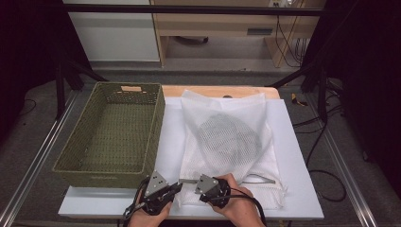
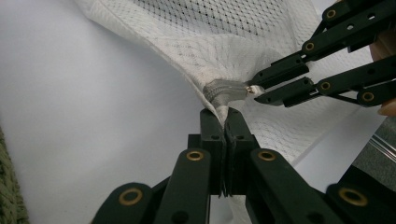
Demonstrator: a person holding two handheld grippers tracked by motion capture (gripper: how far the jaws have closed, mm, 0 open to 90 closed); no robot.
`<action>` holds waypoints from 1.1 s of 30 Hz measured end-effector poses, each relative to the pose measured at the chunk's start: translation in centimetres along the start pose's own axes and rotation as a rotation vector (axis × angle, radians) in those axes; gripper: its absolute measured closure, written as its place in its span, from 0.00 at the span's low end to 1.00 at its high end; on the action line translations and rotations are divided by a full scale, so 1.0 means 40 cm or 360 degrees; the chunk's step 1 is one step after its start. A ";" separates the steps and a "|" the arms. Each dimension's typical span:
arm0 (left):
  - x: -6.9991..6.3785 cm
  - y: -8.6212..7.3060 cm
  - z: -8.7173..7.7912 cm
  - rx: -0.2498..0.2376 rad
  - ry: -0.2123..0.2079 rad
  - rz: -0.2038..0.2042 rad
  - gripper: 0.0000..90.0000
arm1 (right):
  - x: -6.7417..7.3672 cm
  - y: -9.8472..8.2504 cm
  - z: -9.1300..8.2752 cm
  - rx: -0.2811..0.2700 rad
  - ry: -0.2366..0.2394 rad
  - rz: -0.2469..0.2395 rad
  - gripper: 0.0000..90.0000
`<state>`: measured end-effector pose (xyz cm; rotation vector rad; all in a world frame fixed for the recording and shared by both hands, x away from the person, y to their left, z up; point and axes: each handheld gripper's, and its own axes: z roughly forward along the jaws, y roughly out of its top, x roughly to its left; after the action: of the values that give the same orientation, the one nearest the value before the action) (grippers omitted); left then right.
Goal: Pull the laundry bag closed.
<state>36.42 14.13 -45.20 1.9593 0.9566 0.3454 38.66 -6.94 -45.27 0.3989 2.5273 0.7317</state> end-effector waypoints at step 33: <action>0.005 0.000 -0.005 -0.0020 0.0013 -0.0007 0.99 | -0.065 -0.083 -0.058 0.0088 -0.0028 0.0061 0.91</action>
<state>36.45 14.41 -45.12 1.9454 0.9615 0.3566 39.19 -11.65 -44.46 0.4721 2.5342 0.6706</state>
